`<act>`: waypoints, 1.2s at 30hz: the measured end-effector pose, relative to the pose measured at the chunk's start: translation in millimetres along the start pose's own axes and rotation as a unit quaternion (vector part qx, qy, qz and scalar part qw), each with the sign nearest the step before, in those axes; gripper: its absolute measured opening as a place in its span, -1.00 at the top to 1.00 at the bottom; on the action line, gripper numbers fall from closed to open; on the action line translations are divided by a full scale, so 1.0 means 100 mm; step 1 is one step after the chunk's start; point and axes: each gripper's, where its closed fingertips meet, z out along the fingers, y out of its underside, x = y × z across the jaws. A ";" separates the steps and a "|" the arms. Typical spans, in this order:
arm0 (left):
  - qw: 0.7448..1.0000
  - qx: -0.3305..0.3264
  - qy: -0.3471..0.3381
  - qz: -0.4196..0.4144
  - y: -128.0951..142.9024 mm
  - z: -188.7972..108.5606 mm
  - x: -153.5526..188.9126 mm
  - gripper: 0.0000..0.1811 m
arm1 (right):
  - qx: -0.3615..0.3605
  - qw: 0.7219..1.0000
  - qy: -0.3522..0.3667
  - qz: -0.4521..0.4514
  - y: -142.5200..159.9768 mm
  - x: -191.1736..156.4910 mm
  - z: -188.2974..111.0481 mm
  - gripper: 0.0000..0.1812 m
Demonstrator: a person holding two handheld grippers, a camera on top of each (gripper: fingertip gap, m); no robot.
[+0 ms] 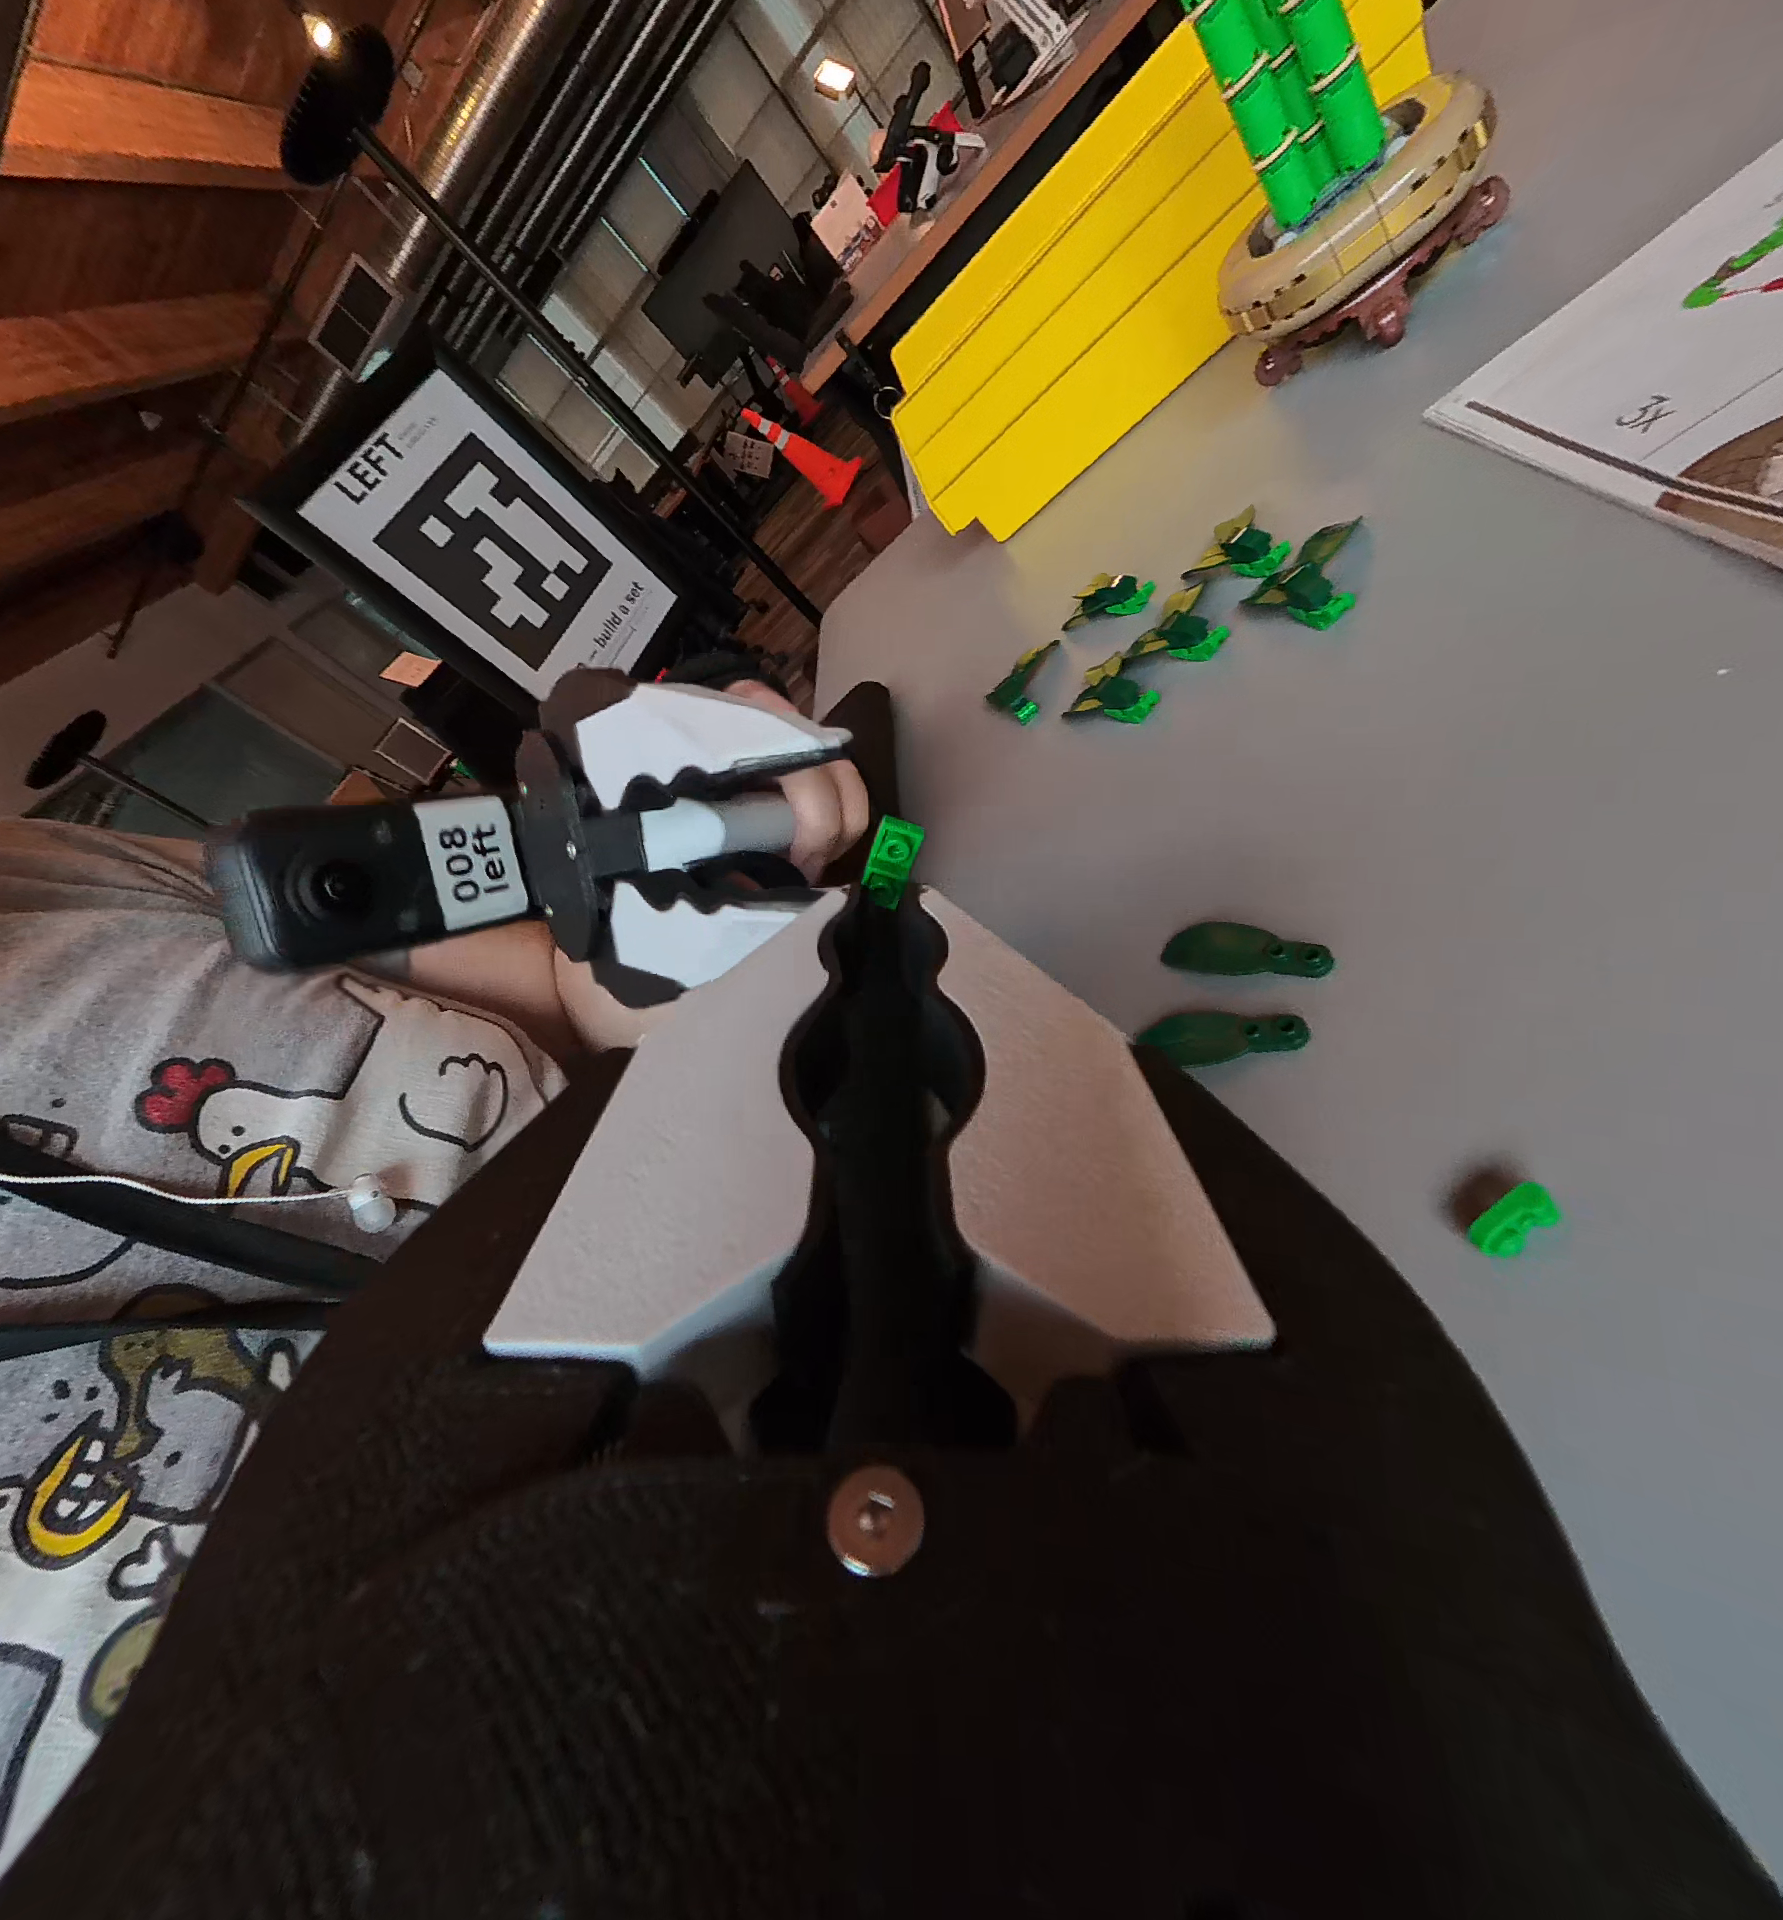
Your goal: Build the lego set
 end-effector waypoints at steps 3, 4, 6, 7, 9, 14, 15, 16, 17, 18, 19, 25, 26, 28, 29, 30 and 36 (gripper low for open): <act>0.994 0.015 0.044 -0.098 0.02 -0.02 -0.01 0.79 | -0.004 0.999 0.028 -0.023 0.00 0.06 -0.02 0.95; 0.989 0.019 0.056 -0.134 0.03 -0.03 -0.03 0.83 | -0.009 0.998 0.043 -0.038 0.01 0.09 -0.03 0.95; 0.972 0.031 0.104 -0.210 0.04 -0.04 -0.02 0.86 | -0.030 0.992 0.085 -0.087 0.04 0.17 -0.06 0.96; 0.959 0.038 0.128 -0.249 0.04 -0.05 -0.02 0.82 | -0.041 0.987 0.108 -0.115 0.06 0.21 -0.08 0.95; 0.932 0.050 0.187 -0.307 0.00 -0.07 0.01 0.68 | -0.058 0.974 0.144 -0.164 0.08 0.27 -0.10 0.96; 0.885 0.045 0.234 -0.400 0.03 -0.04 -0.04 0.58 | -0.044 0.973 0.150 -0.169 0.03 0.28 -0.11 0.96; 0.870 0.049 0.241 -0.427 0.02 -0.04 -0.06 0.60 | -0.035 0.972 0.152 -0.175 0.00 0.27 -0.11 0.96; 0.853 0.055 0.250 -0.456 0.01 -0.03 -0.08 0.61 | -0.030 0.969 0.151 -0.193 -0.02 0.24 -0.10 0.96; 0.833 0.062 0.258 -0.485 -0.01 -0.03 -0.11 0.61 | -0.026 0.964 0.148 -0.217 -0.04 0.19 -0.09 0.96; 0.813 0.071 0.264 -0.514 -0.03 -0.02 -0.16 0.62 | -0.021 0.958 0.150 -0.242 -0.07 0.15 -0.07 0.96; 0.793 0.087 0.273 -0.538 -0.06 -0.03 -0.20 0.62 | -0.015 0.953 0.151 -0.263 -0.09 0.11 -0.05 0.96; 0.776 0.115 0.270 -0.559 -0.09 -0.07 -0.31 0.63 | 0.037 0.957 0.090 -0.273 -0.19 -0.18 0.02 0.96; 0.781 0.119 0.267 -0.551 -0.11 -0.08 -0.31 0.62 | 0.048 0.961 0.077 -0.260 -0.22 -0.22 0.02 0.96; 0.813 0.134 0.239 -0.514 -0.15 -0.11 -0.35 0.61 | 0.066 0.973 0.043 -0.215 -0.26 -0.28 0.02 0.96; 0.841 0.137 0.211 -0.479 -0.15 -0.12 -0.40 0.57 | 0.078 0.980 0.014 -0.184 -0.28 -0.34 0.02 0.96; 0.874 0.133 0.180 -0.432 -0.15 -0.13 -0.43 0.50 | 0.089 0.985 -0.019 -0.146 -0.30 -0.39 0.02 0.96; 0.991 0.041 0.123 0.001 -0.19 -0.16 -0.26 0.35 | 0.097 0.982 -0.161 0.011 -0.33 -0.54 -0.06 0.96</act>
